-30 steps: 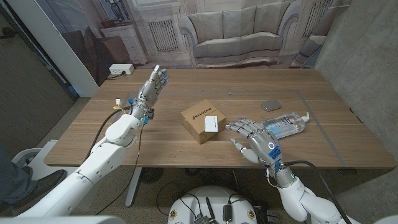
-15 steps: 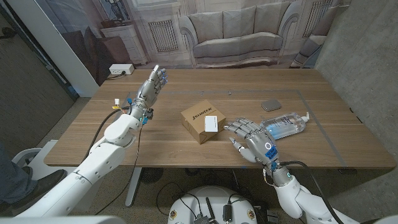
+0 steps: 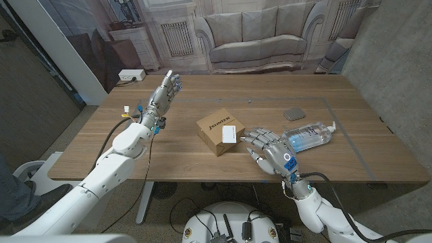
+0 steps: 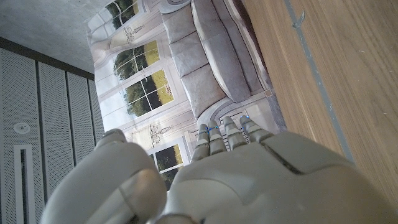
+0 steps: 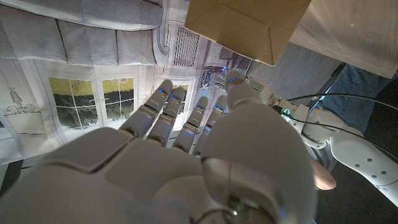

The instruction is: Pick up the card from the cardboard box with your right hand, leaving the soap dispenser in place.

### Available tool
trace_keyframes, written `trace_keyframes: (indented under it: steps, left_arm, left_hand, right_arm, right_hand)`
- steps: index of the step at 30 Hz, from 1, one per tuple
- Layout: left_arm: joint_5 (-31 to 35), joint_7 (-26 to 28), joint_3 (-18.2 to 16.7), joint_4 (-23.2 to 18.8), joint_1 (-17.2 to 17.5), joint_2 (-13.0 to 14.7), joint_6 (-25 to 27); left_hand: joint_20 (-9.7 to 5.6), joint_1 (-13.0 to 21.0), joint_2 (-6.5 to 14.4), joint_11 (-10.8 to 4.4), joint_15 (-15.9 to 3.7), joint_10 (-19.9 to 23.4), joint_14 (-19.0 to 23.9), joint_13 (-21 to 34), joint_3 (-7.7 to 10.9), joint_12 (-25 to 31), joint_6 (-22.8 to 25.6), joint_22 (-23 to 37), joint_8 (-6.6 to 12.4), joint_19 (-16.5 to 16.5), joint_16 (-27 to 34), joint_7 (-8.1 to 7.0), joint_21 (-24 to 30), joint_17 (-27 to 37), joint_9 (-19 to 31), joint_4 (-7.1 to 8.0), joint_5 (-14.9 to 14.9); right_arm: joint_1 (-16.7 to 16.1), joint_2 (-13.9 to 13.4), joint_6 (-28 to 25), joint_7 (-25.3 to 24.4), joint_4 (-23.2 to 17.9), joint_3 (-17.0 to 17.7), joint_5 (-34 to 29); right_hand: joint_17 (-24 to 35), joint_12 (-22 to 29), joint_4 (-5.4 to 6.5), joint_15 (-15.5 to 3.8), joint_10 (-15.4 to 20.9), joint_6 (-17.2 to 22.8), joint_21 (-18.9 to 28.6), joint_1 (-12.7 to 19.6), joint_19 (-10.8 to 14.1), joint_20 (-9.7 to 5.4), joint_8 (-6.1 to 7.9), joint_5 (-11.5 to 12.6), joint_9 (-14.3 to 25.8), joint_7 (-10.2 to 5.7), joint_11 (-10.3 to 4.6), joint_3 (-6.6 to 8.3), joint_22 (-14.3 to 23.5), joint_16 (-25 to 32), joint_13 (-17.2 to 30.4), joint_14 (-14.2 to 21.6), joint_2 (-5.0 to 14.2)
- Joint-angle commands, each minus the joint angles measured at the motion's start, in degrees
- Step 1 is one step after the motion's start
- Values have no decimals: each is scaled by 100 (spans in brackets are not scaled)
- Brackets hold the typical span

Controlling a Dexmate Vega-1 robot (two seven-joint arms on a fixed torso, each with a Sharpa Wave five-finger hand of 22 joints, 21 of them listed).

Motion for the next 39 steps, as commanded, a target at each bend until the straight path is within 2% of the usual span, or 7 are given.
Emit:
trace_keyframes:
  steps: [1,21,39]
  left_arm:
    - [-6,14,8,16,-70,26,95]
    - [2,-24,125,121,-300,-18,244]
    - [-7,-23,144,183,-361,-43,243]
  left_hand:
    - [-310,-1,28,-43,-40,30,33,14,-51,-25,32,16,6,-40,-10,-25,-14,9,14,10,-29]
    - [-297,9,36,-33,-21,36,42,14,-71,-23,25,16,2,-50,-6,-33,-17,10,15,9,-34]
    - [-296,18,45,-26,-18,29,32,14,-87,-27,12,16,-3,-54,-9,-34,-18,10,15,9,-37]
  right_arm:
    - [279,85,99,50,246,-182,89]
    - [638,353,297,-164,713,-438,227]
    - [847,383,420,-72,835,-579,278]
  right_hand:
    - [16,-5,41,-905,-40,52,40,26,29,-566,19,-18,23,5,-18,-11,16,25,13,10,12]
    - [14,-27,90,-869,-77,90,45,-1,23,-535,6,-73,12,3,-16,-43,20,9,6,-1,28]
    - [10,-28,111,-864,-70,119,46,-16,18,-523,1,-104,6,3,-15,-62,21,-1,3,-2,29]
